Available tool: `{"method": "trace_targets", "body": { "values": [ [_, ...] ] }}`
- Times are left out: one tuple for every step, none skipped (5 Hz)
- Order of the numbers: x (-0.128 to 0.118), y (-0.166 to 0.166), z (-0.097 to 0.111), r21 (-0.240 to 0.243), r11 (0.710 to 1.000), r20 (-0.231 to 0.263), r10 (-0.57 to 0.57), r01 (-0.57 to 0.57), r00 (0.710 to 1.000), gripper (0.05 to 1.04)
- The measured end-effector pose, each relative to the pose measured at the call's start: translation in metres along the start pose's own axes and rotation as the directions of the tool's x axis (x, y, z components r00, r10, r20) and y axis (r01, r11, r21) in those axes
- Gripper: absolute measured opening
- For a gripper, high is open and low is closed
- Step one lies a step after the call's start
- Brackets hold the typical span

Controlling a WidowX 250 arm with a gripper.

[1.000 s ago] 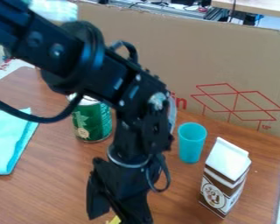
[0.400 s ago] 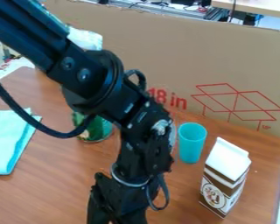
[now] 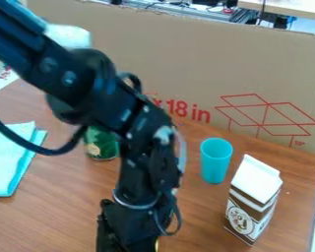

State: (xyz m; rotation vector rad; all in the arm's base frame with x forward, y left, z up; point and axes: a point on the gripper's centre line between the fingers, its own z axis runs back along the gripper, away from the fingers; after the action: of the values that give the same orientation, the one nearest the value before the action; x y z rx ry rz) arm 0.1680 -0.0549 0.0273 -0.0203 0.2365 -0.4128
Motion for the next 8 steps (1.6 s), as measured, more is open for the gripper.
{"method": "trace_targets", "body": {
  "values": [
    [-0.014, 0.006, 0.033, -0.001, 0.999, 0.076, -0.045, 0.045, 0.996, 0.612],
    [-0.034, 0.026, 0.066, -0.023, 1.000, 0.128, -0.001, 0.004, 0.992, 0.612],
    [-0.050, 0.061, 0.094, -0.030, 0.995, 0.165, 0.098, -0.095, 0.981, 0.612],
    [-0.063, 0.099, 0.101, -0.030, 0.982, 0.168, 0.187, -0.184, 0.968, 0.612],
    [-0.078, 0.142, 0.119, -0.058, 0.959, 0.212, 0.284, -0.278, 0.935, 0.612],
    [-0.081, 0.190, 0.126, -0.101, 0.923, 0.243, 0.384, -0.370, 0.891, 0.612],
    [-0.081, 0.233, 0.118, -0.122, 0.859, 0.260, 0.511, -0.497, 0.820, 0.612],
    [-0.084, 0.267, 0.099, -0.139, 0.777, 0.268, 0.626, -0.614, 0.732, 0.612]
  ]
}}
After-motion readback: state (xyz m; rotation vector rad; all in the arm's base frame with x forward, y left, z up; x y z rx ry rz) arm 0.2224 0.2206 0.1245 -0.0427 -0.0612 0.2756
